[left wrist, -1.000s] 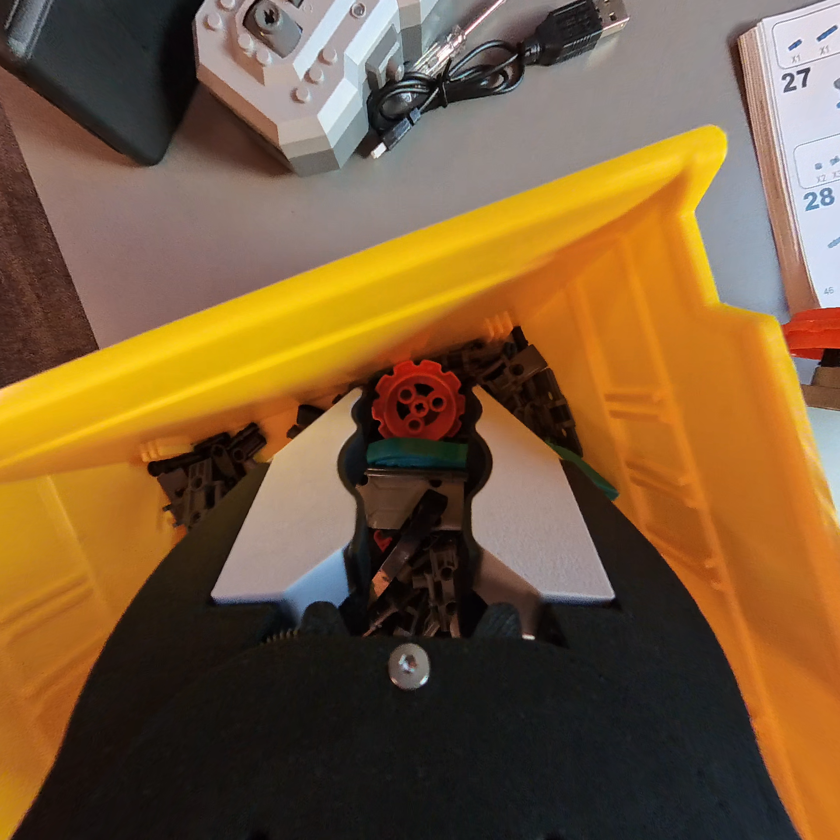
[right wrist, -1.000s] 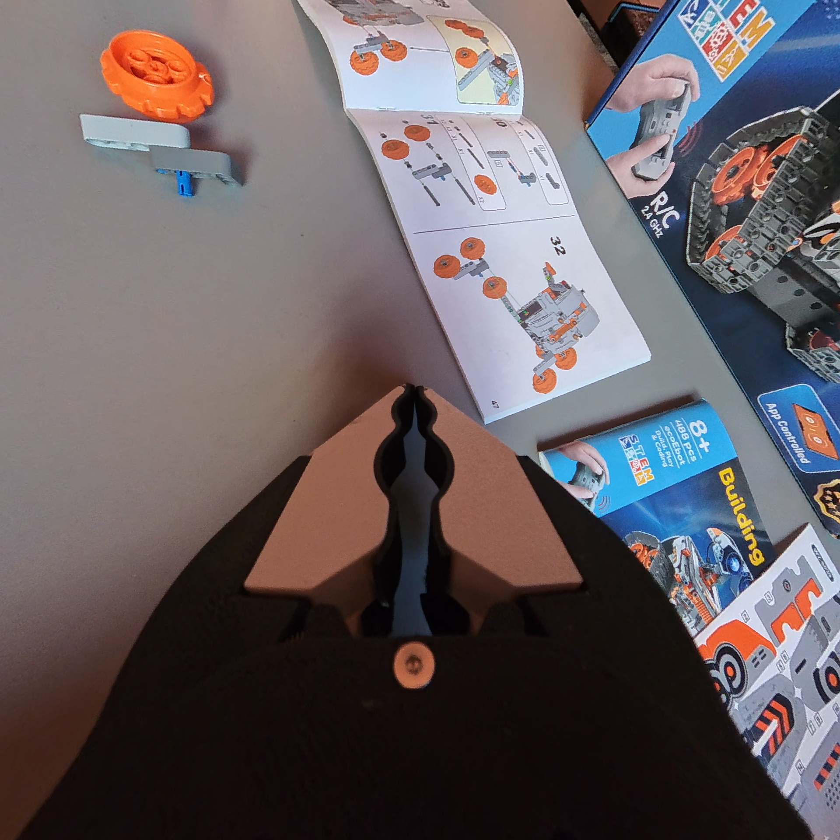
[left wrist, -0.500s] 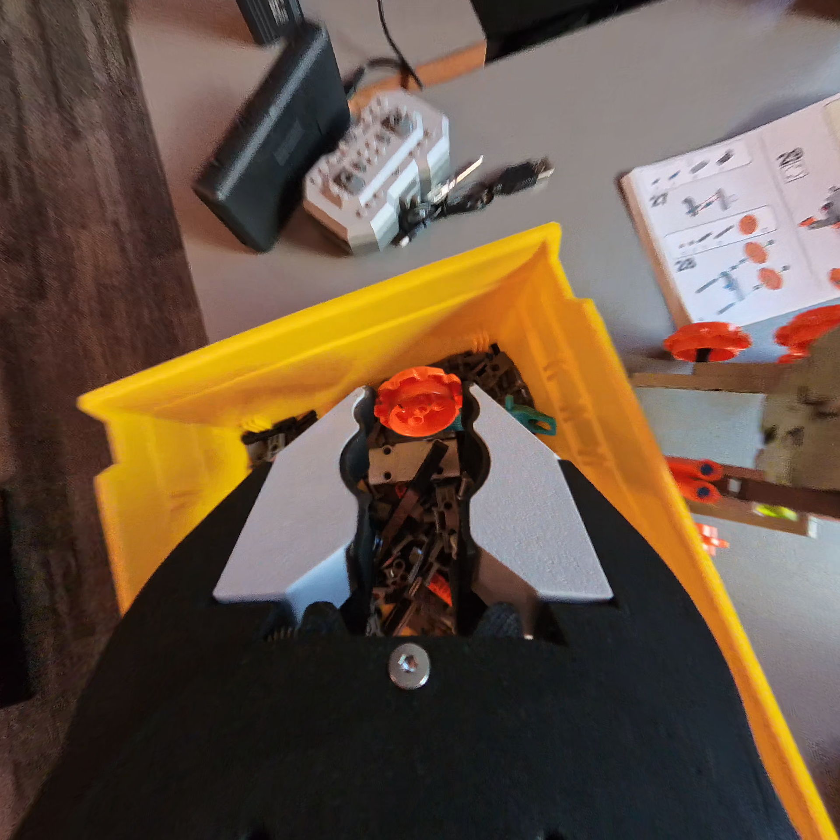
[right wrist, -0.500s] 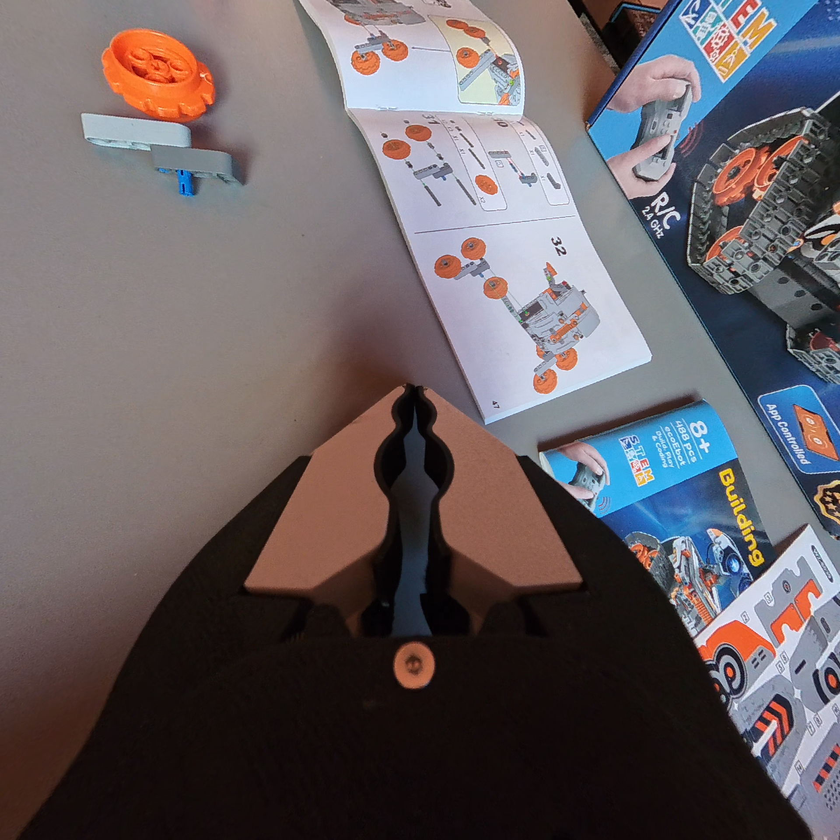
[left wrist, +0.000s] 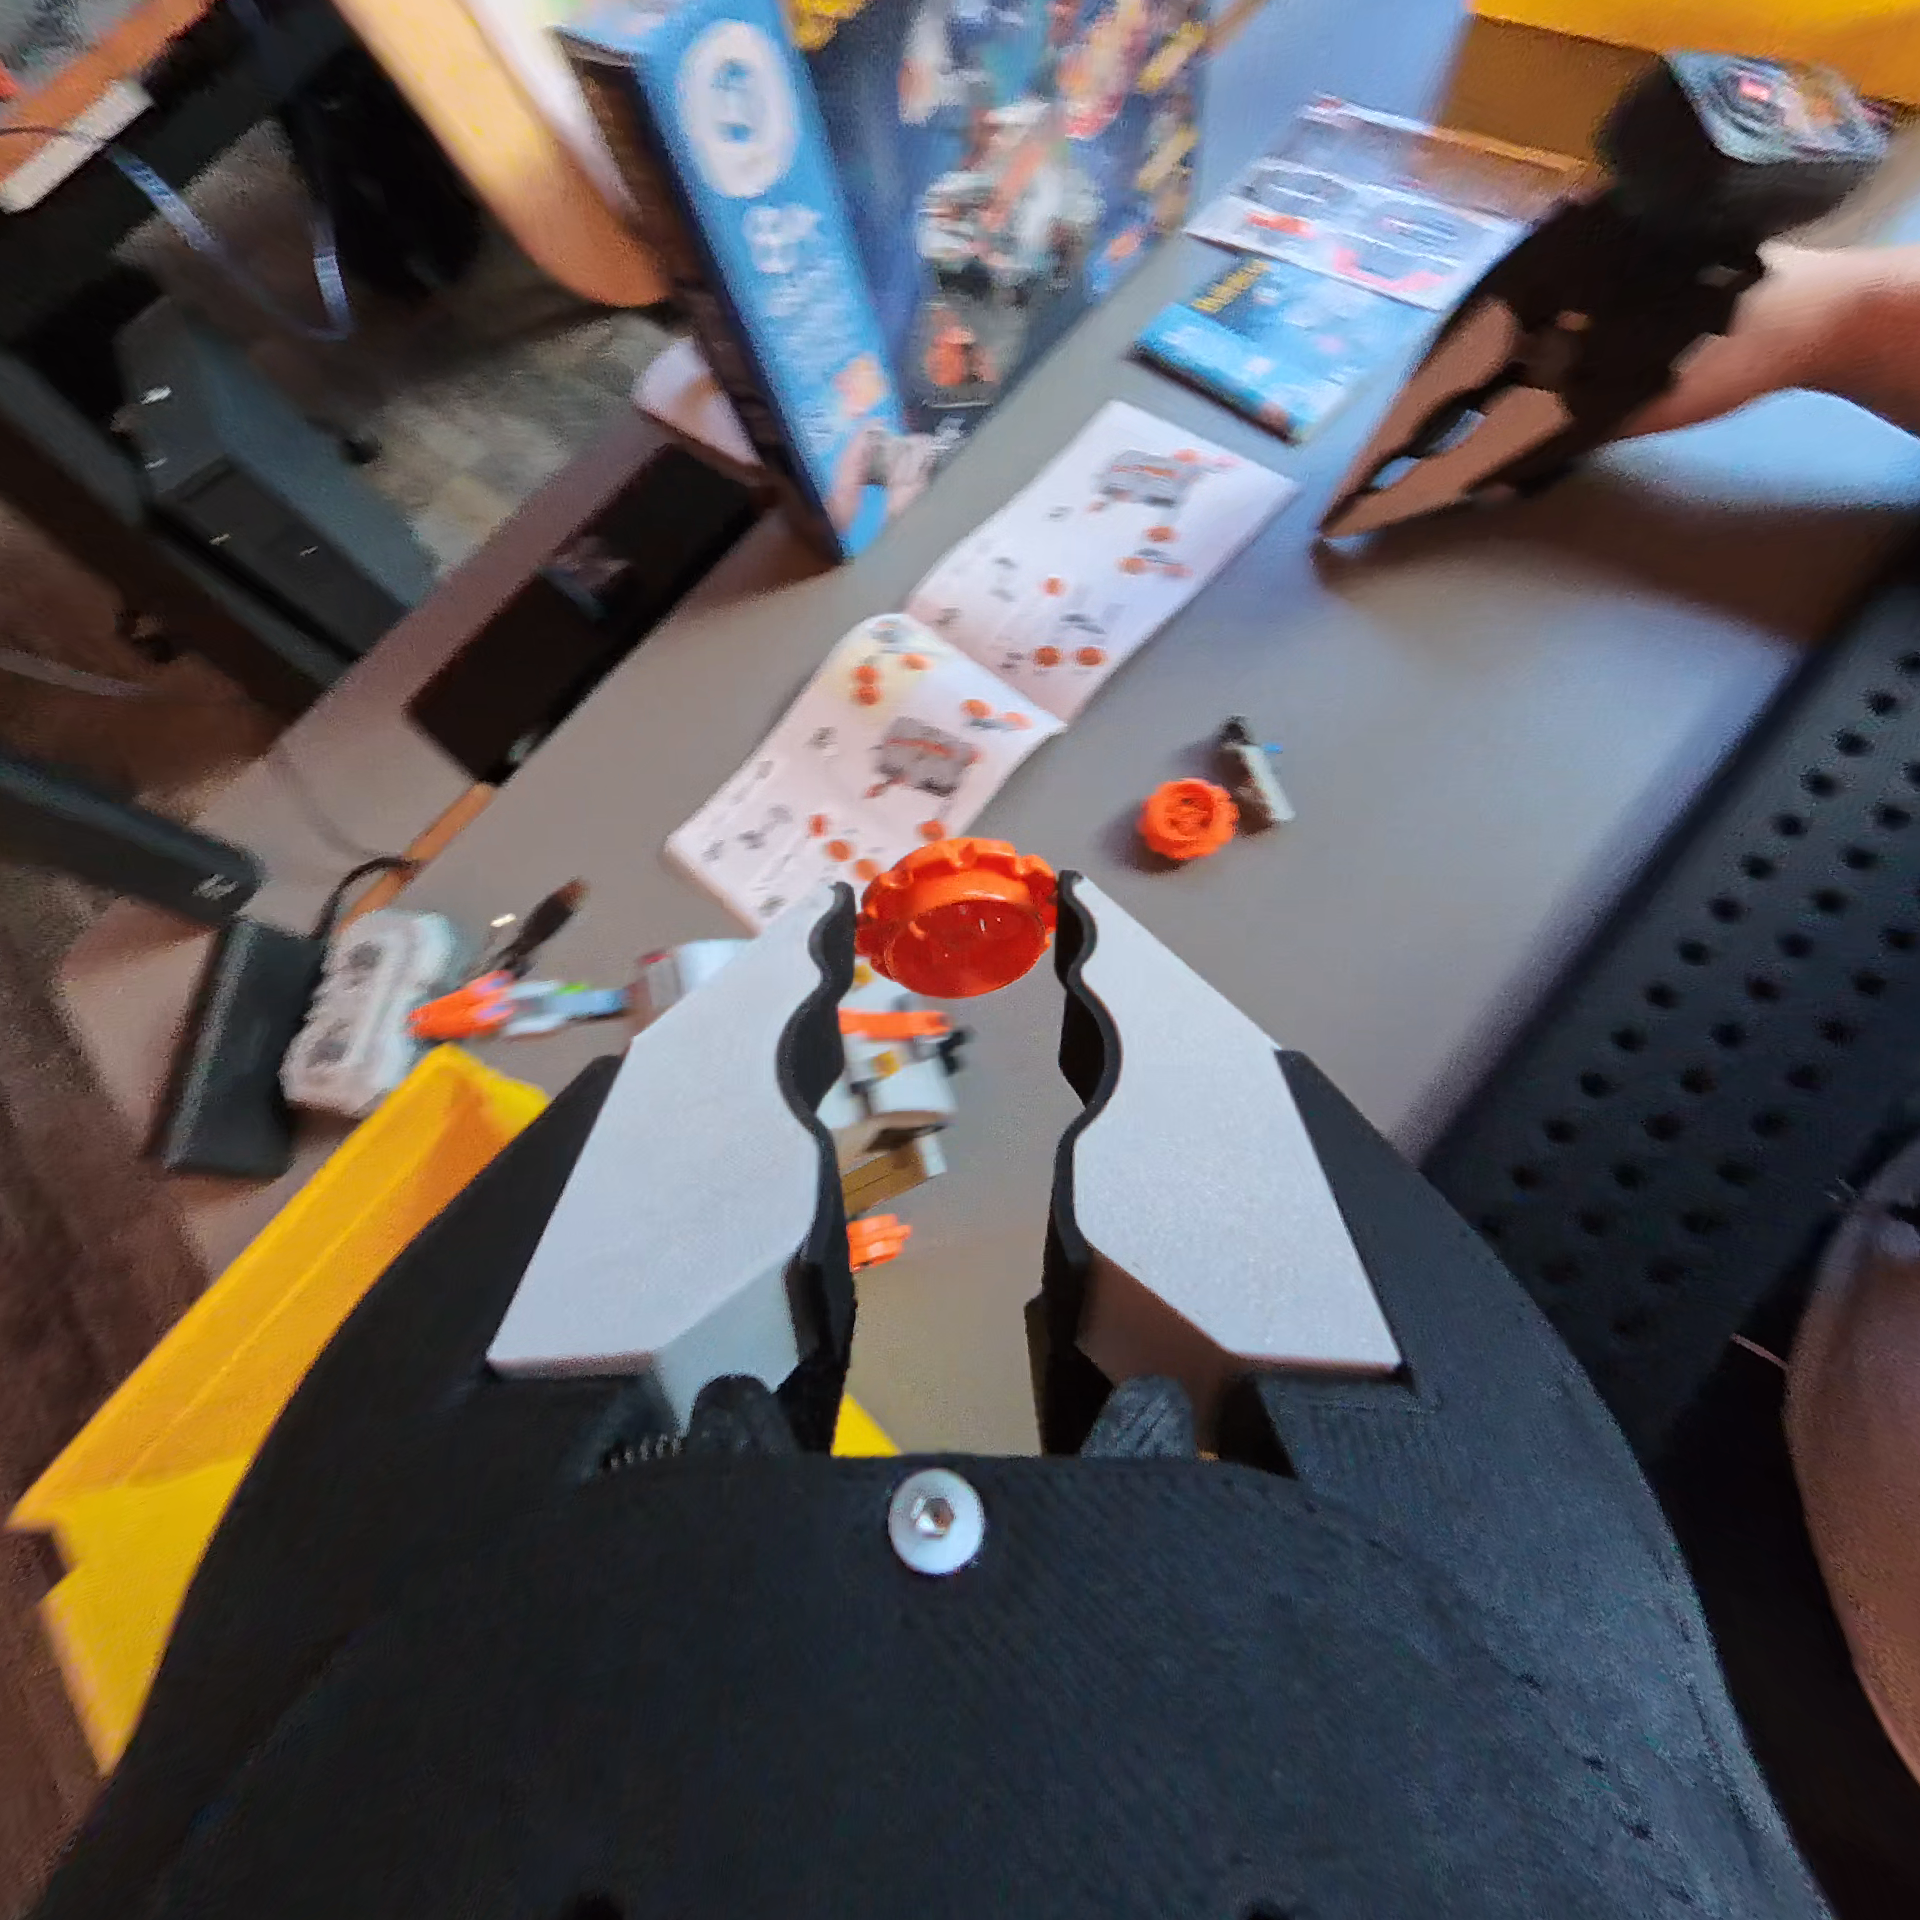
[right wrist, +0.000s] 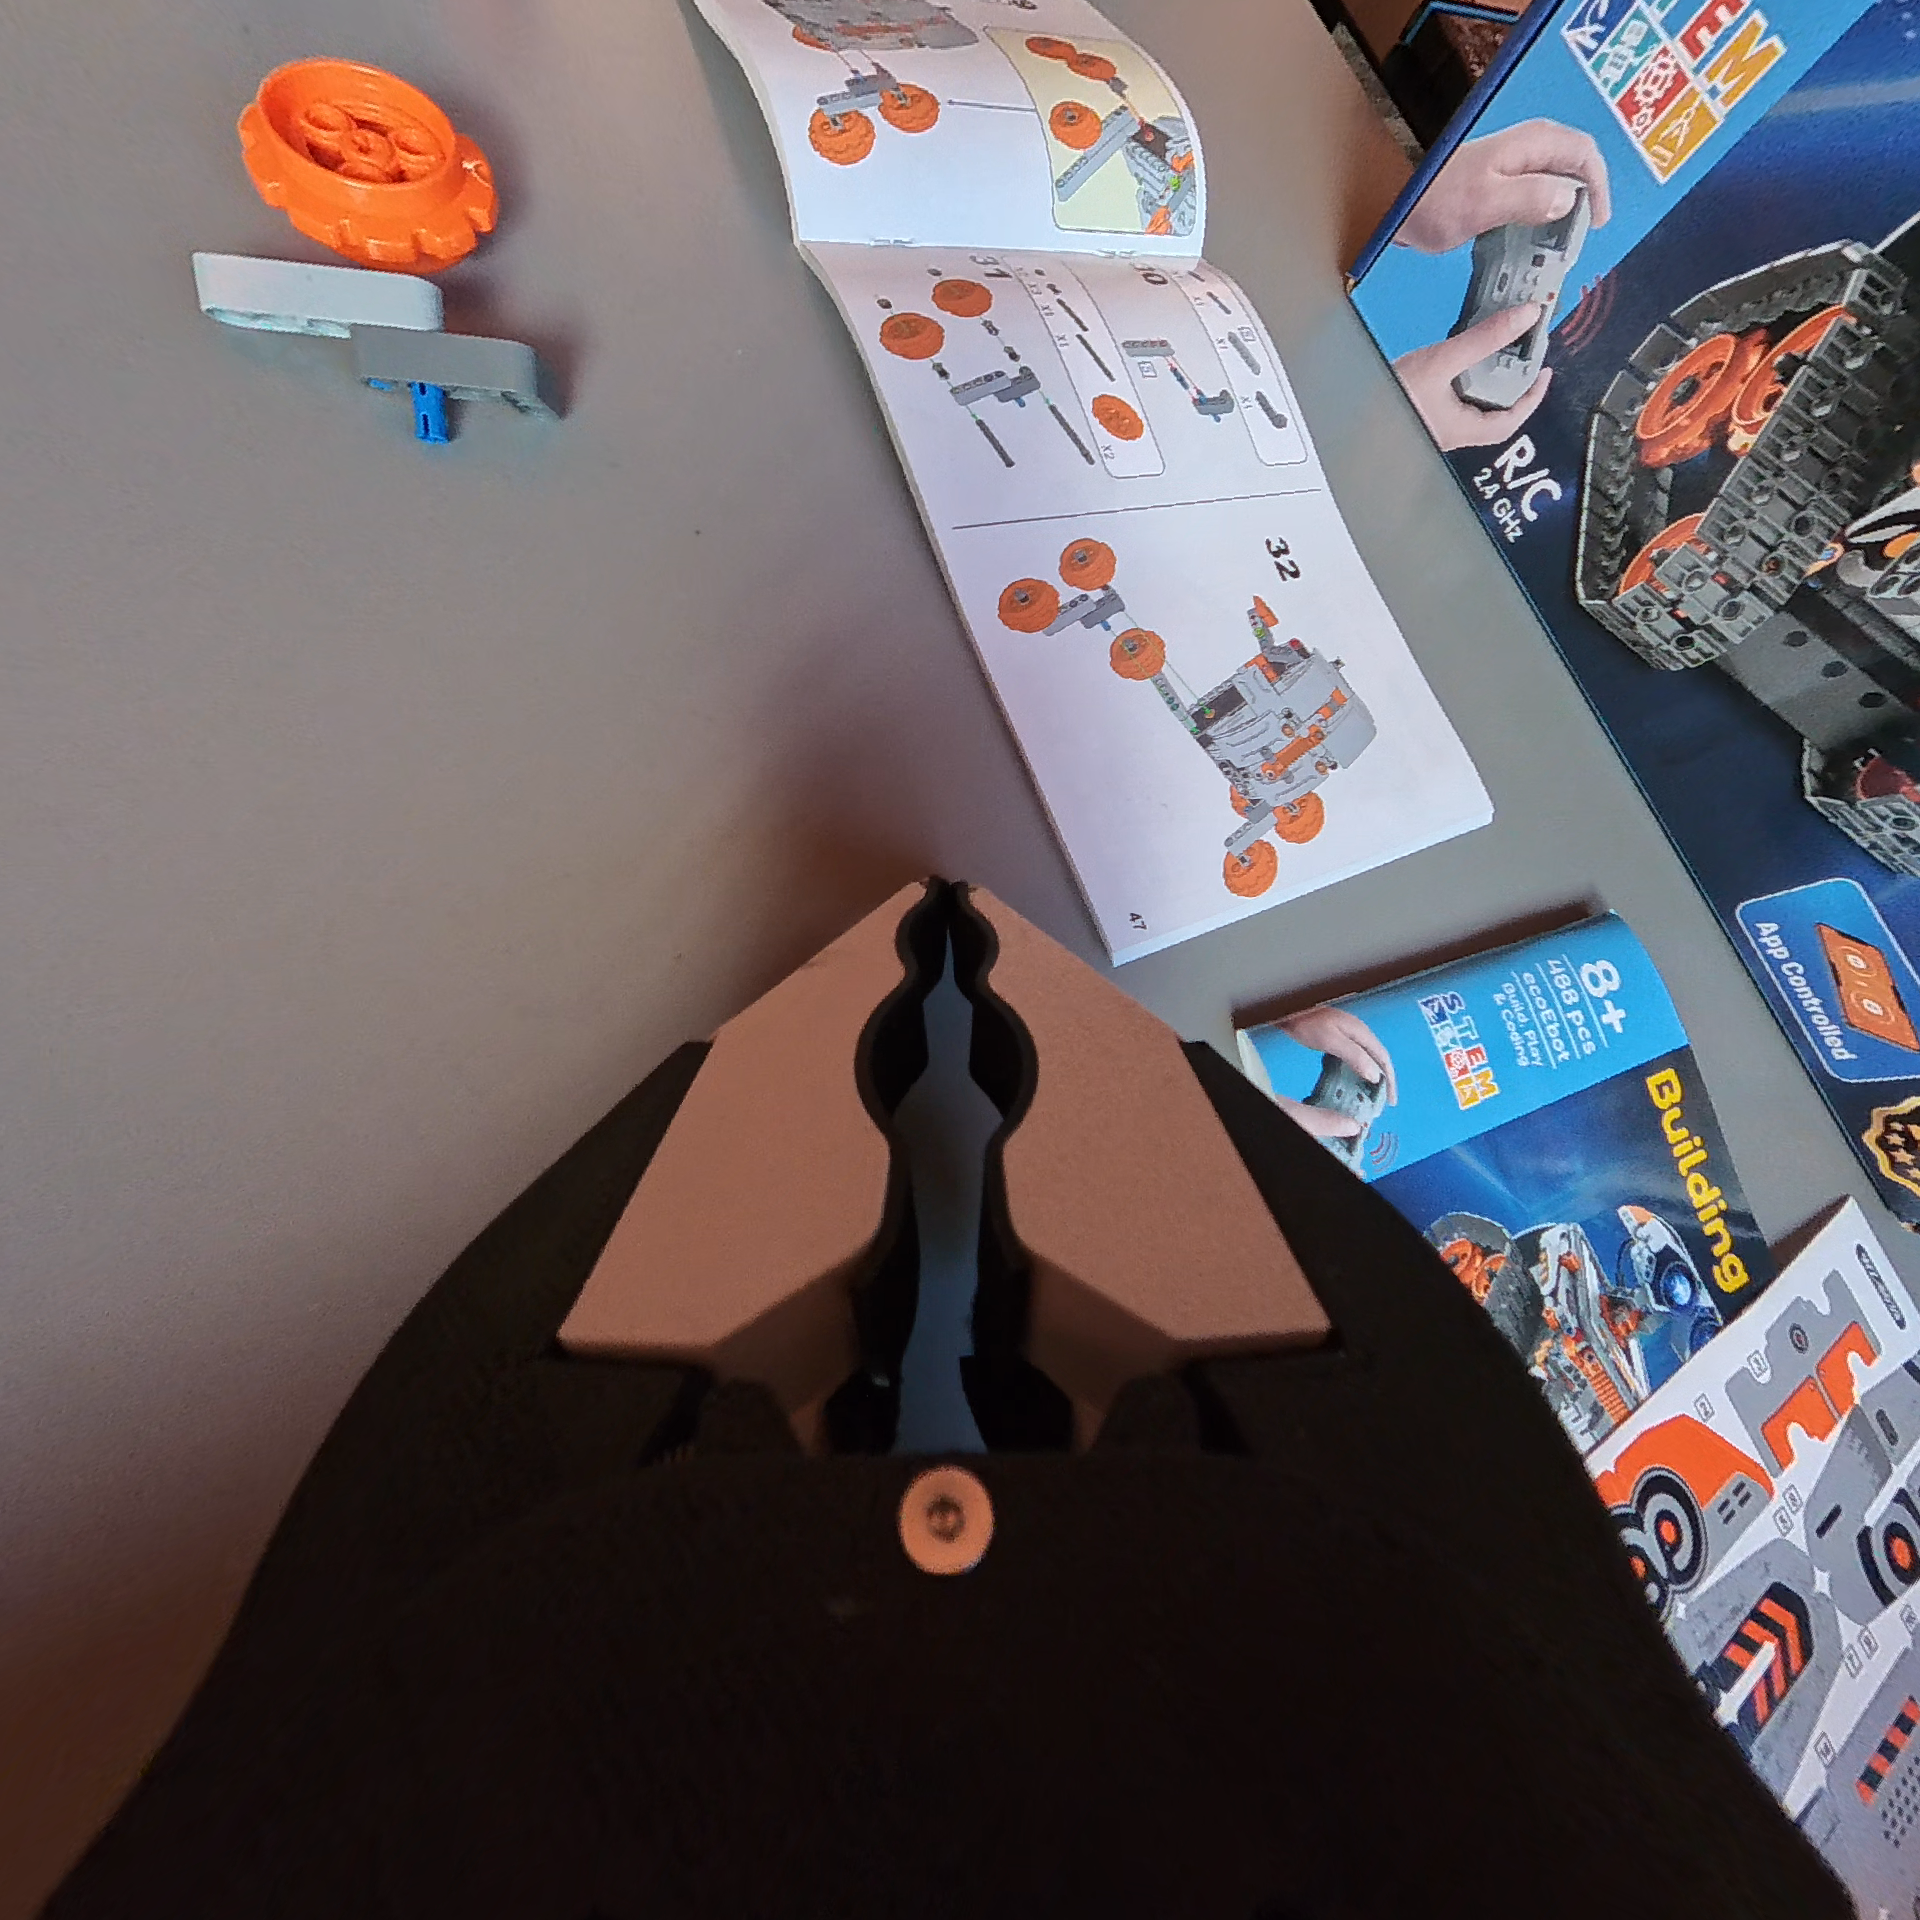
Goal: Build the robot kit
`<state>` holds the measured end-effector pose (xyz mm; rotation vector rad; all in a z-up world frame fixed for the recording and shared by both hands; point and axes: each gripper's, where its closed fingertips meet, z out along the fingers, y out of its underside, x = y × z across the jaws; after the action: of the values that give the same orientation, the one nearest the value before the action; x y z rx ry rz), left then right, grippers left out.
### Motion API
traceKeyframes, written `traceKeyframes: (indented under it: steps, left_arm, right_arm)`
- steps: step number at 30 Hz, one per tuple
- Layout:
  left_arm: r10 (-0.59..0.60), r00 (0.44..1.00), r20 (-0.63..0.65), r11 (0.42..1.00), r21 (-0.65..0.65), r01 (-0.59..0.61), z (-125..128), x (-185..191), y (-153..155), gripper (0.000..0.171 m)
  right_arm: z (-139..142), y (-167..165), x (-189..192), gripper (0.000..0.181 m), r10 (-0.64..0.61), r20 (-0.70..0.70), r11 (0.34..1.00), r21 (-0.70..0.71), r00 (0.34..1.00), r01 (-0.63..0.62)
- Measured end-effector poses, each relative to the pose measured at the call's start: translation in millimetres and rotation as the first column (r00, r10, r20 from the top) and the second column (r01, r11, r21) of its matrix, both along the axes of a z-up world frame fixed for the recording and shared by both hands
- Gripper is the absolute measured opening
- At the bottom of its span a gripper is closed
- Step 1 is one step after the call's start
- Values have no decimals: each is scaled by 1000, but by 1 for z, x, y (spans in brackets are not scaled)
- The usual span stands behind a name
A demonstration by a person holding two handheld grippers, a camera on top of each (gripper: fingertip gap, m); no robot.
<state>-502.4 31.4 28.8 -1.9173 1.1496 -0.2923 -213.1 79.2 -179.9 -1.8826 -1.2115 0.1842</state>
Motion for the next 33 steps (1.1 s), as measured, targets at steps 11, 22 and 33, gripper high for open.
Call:
traceKeyframes:
  steps: [11, 22, 33]
  left_arm:
    - [-164, 965, -206, 976, -176, 129, -142, 85, -23, 37]
    - [-254, 916, -309, 913, -388, 122, -190, 87, -29, 37]
    - [-260, 917, -302, 894, -435, 111, -214, 99, -28, 36]
  right_arm:
    - [-1, -3, 0, 0, 15, 10, 1000, -2, 1000, -15]
    - [-1, -3, 0, 0, 26, 8, 1000, -13, 1000, -26]
    - [-1, -4, -1, 0, 33, 11, 999, -10, 999, -33]
